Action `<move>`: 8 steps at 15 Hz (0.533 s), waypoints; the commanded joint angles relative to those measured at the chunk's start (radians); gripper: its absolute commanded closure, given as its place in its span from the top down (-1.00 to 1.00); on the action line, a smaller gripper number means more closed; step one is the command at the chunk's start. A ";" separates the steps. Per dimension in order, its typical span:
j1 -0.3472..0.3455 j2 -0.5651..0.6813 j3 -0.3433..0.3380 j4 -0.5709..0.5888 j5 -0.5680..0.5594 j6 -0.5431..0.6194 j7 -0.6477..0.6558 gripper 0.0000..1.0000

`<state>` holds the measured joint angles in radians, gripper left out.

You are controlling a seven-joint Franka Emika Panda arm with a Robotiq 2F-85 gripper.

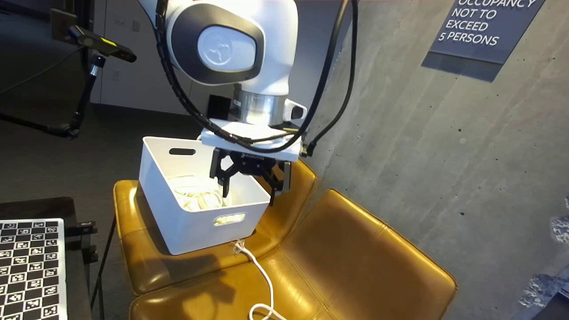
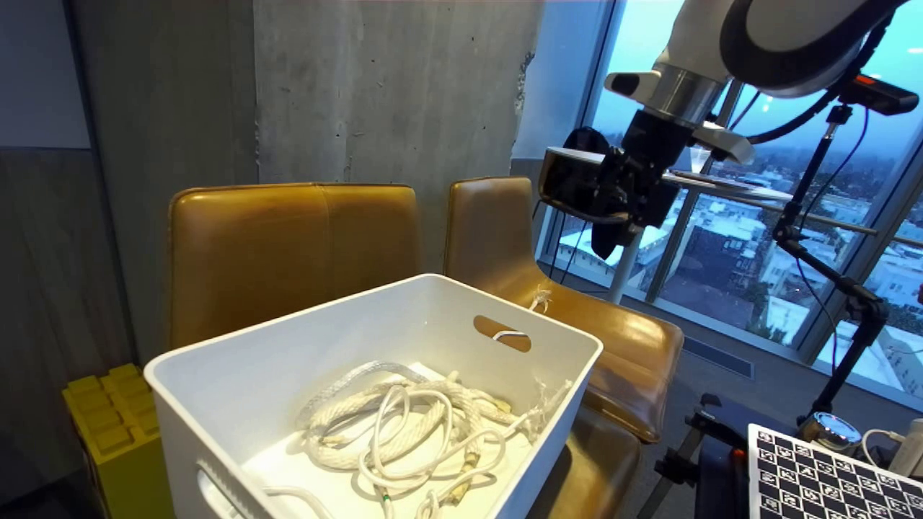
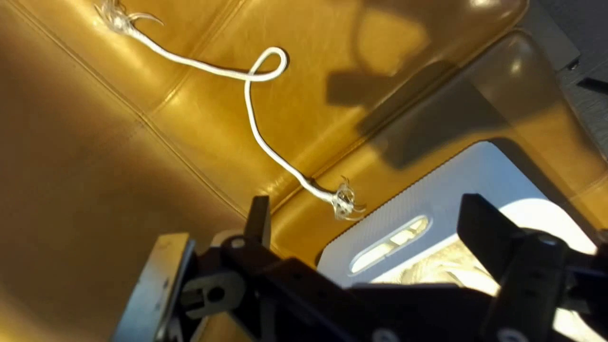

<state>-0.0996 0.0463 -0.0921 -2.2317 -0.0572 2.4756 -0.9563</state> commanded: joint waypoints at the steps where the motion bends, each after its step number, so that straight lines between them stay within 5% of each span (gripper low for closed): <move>1: -0.035 0.092 -0.023 0.023 -0.016 0.068 -0.016 1.00; 8: -0.088 0.330 -0.019 0.150 -0.045 0.143 0.011 1.00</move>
<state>-0.1679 0.2643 -0.1151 -2.1737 -0.0712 2.5869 -0.9606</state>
